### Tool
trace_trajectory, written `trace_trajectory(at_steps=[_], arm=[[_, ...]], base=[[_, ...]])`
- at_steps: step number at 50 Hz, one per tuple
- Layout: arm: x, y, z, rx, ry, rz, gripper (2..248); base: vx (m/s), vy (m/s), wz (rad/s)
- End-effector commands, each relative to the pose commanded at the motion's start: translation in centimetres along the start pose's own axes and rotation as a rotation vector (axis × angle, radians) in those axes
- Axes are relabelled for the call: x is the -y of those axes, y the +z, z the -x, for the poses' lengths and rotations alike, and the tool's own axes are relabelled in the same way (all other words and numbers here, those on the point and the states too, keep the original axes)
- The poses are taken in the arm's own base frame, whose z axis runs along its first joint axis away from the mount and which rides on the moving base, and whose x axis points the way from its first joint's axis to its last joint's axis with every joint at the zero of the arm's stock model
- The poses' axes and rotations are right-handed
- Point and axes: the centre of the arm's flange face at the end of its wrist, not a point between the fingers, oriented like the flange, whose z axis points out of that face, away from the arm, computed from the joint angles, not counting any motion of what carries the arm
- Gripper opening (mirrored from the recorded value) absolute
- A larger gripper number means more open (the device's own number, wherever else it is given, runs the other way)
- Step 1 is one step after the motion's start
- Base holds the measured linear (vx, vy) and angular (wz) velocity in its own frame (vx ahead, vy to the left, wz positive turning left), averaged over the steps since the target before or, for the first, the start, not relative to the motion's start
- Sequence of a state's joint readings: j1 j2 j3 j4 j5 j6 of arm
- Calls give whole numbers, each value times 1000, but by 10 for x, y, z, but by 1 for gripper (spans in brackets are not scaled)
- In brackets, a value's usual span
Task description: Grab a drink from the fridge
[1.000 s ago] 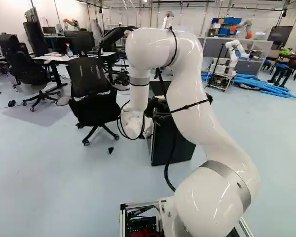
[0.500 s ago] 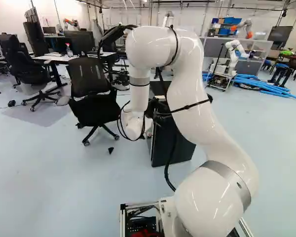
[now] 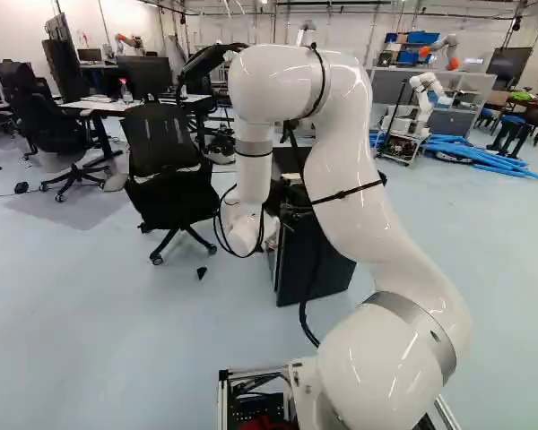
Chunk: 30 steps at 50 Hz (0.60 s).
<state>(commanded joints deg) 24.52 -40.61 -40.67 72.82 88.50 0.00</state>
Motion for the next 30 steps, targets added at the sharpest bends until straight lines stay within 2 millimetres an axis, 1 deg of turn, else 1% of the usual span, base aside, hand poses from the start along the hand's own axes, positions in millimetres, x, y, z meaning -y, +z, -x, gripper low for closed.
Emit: trace_trajectory(at_steps=[30], arm=[[-24, -12, -1, 7, -27, 70, 247]], base=[[0, 0, 0]])
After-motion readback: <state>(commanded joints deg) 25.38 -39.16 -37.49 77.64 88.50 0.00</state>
